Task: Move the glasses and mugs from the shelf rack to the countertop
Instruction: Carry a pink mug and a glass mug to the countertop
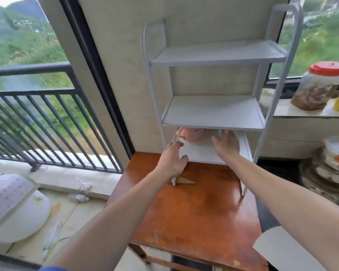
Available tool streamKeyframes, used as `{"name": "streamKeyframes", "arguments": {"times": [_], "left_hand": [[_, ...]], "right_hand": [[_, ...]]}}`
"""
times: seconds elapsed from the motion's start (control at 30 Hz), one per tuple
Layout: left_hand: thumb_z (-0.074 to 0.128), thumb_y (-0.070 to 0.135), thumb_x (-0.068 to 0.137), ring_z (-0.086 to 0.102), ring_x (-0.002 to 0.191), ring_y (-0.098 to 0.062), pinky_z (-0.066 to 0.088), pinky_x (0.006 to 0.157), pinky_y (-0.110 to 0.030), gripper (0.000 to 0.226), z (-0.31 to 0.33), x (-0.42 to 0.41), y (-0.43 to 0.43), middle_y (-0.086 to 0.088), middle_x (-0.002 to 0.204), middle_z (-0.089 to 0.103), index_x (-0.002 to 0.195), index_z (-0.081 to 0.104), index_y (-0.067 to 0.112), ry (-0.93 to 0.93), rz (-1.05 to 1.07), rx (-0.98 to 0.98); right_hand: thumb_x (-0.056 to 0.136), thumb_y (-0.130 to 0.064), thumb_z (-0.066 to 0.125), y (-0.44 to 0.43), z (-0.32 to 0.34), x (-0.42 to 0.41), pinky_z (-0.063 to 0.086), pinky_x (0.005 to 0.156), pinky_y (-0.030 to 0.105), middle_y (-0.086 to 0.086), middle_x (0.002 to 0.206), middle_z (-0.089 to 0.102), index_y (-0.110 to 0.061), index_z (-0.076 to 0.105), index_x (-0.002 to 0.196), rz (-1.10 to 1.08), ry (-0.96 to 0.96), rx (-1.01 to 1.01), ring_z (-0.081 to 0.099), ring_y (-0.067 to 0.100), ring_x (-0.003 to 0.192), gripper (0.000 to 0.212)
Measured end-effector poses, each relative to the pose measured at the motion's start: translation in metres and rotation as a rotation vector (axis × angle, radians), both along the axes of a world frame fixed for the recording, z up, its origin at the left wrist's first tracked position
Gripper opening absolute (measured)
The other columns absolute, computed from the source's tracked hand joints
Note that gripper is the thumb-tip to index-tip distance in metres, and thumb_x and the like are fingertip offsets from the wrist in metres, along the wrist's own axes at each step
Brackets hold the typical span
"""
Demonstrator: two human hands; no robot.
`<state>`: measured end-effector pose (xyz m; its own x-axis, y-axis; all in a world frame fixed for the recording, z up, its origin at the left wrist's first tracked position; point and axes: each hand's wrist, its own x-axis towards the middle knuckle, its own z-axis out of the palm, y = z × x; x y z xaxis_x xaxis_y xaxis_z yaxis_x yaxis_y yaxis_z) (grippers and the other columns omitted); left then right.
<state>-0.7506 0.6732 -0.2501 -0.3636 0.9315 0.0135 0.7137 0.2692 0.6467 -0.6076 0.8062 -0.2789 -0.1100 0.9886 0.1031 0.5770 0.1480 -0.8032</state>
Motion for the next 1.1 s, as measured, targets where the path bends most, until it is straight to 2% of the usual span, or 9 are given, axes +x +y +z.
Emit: {"name": "streamKeyframes", "arguments": {"times": [0.13, 0.2, 0.3, 0.4, 0.57, 0.67, 0.9, 1.03, 1.1], "left_hand": [[0.050, 0.012, 0.088, 0.040, 0.129, -0.032, 0.036, 0.099, -0.038, 0.058, -0.011, -0.006, 0.054, -0.011, 0.141, 0.038, 0.143, 0.031, 0.017, -0.034, 0.047, 0.141], [0.047, 0.016, 0.090, 0.044, 0.124, -0.031, 0.037, 0.092, -0.036, 0.048, -0.017, -0.010, 0.078, -0.010, 0.137, 0.042, 0.137, 0.039, 0.013, -0.128, 0.143, 0.163], [0.047, 0.026, 0.092, 0.057, 0.101, -0.026, 0.043, 0.075, -0.031, 0.032, -0.029, -0.017, 0.102, -0.009, 0.122, 0.057, 0.121, 0.052, 0.012, -0.305, 0.268, 0.171], [0.052, 0.029, 0.091, 0.060, 0.079, -0.021, 0.040, 0.054, -0.025, 0.024, -0.037, -0.025, 0.107, -0.008, 0.101, 0.067, 0.108, 0.059, 0.014, -0.391, 0.312, 0.235], [0.058, 0.038, 0.090, 0.063, 0.075, -0.018, 0.045, 0.054, -0.020, 0.029, -0.030, -0.023, 0.096, -0.006, 0.087, 0.069, 0.095, 0.065, 0.011, -0.500, 0.240, 0.212], [0.060, 0.030, 0.088, 0.052, 0.057, -0.012, 0.037, 0.041, -0.011, 0.022, -0.026, -0.017, 0.080, 0.000, 0.067, 0.062, 0.082, 0.065, 0.009, -0.482, 0.198, 0.178], [0.061, 0.028, 0.088, 0.060, 0.069, -0.022, 0.052, 0.064, -0.037, 0.017, -0.014, -0.004, 0.019, -0.014, 0.080, 0.069, 0.081, 0.061, 0.012, -0.581, 0.153, 0.065], [0.061, 0.030, 0.090, 0.056, 0.069, -0.020, 0.050, 0.063, -0.034, 0.017, -0.002, 0.007, -0.021, -0.008, 0.079, 0.064, 0.082, 0.059, 0.015, -0.659, 0.157, 0.061], [0.062, 0.029, 0.090, 0.057, 0.071, -0.021, 0.051, 0.065, -0.038, 0.018, 0.001, 0.014, -0.044, -0.008, 0.081, 0.065, 0.082, 0.060, 0.014, -0.650, 0.147, 0.048]], "right_hand": [[0.085, -0.017, 0.058, 0.020, -0.018, -0.013, 0.036, 0.062, 0.028, -0.003, 0.079, 0.049, -0.015, 0.050, 0.088, -0.027, 0.312, -0.043, 0.047, 0.021, 0.075, 0.010], [0.085, -0.018, 0.057, 0.025, -0.023, -0.015, 0.040, 0.061, 0.031, -0.002, 0.078, 0.052, -0.012, 0.056, 0.095, -0.005, 0.398, -0.039, 0.050, 0.021, 0.073, 0.012], [0.084, -0.022, 0.057, 0.030, -0.032, -0.011, 0.047, 0.069, 0.041, 0.005, 0.091, 0.055, -0.012, 0.054, 0.116, 0.014, 0.405, -0.020, 0.054, 0.025, 0.081, 0.033], [0.087, -0.032, 0.057, 0.028, -0.037, -0.007, 0.043, 0.064, 0.039, 0.004, 0.080, 0.051, -0.017, 0.054, 0.099, -0.010, 0.406, 0.001, 0.051, 0.022, 0.071, 0.020], [0.093, -0.055, 0.046, 0.016, -0.028, 0.000, 0.044, 0.071, 0.039, 0.010, 0.083, 0.065, -0.020, 0.057, 0.093, -0.053, 0.403, -0.003, 0.061, 0.024, 0.077, 0.037], [0.096, -0.056, 0.039, 0.003, -0.021, 0.006, 0.045, 0.069, 0.038, 0.005, 0.073, 0.068, -0.020, 0.057, 0.078, -0.093, 0.371, -0.023, 0.063, 0.022, 0.072, 0.043], [0.101, -0.037, 0.041, -0.053, -0.003, 0.022, 0.042, 0.061, 0.030, 0.004, 0.063, 0.058, -0.012, 0.060, 0.073, -0.092, 0.365, -0.142, 0.054, 0.018, 0.062, 0.042], [0.096, -0.031, 0.046, -0.105, 0.007, 0.042, 0.039, 0.060, 0.037, 0.009, 0.064, 0.053, -0.009, 0.055, 0.069, -0.110, 0.400, -0.240, 0.048, 0.020, 0.060, 0.036], [0.095, -0.026, 0.049, -0.136, 0.008, 0.057, 0.037, 0.053, 0.031, 0.004, 0.057, 0.053, -0.010, 0.055, 0.065, -0.136, 0.451, -0.283, 0.047, 0.016, 0.054, 0.034]]}}
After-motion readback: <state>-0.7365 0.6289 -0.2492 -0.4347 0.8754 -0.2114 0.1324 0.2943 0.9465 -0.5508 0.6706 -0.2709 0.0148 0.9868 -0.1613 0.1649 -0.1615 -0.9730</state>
